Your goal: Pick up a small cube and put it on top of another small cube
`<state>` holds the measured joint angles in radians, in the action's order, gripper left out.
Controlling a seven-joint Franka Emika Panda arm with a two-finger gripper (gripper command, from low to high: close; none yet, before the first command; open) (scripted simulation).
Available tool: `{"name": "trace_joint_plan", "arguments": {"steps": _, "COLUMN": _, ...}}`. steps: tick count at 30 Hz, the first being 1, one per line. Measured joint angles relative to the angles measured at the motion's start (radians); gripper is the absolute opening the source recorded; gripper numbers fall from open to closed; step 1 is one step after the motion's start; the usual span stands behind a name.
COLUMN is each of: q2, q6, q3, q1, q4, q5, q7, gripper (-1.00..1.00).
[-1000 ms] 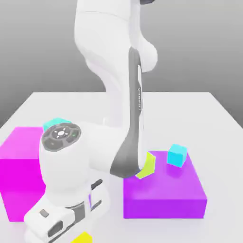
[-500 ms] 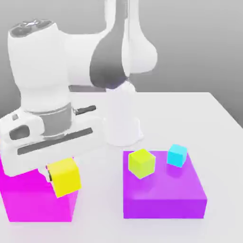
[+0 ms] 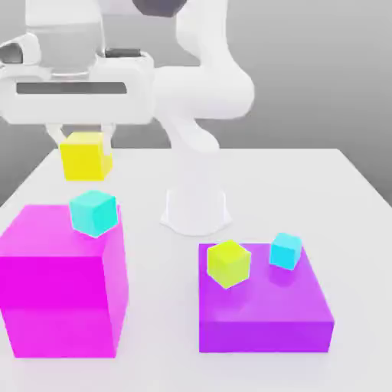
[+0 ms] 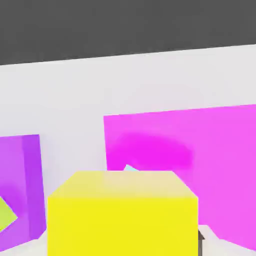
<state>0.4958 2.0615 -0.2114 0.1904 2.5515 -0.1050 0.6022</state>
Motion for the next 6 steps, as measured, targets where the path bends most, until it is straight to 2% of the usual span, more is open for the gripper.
{"name": "trace_joint_plan", "arguments": {"steps": 2, "q2": -0.025, "q6": 0.076, "q3": -0.004, "q1": 0.006, "q4": 0.051, "q5": -0.003, "q7": 0.004, "gripper": -1.0}}
{"name": "trace_joint_plan", "arguments": {"steps": 3, "q2": -0.035, "q6": 0.104, "q3": -0.007, "q1": 0.006, "q4": 0.069, "q5": -0.004, "q7": 0.005, "gripper": 1.0}}
{"name": "trace_joint_plan", "arguments": {"steps": 6, "q2": -0.035, "q6": 0.104, "q3": -0.007, "q1": 0.006, "q4": 0.069, "q5": -0.004, "q7": 0.005, "gripper": 1.0}}
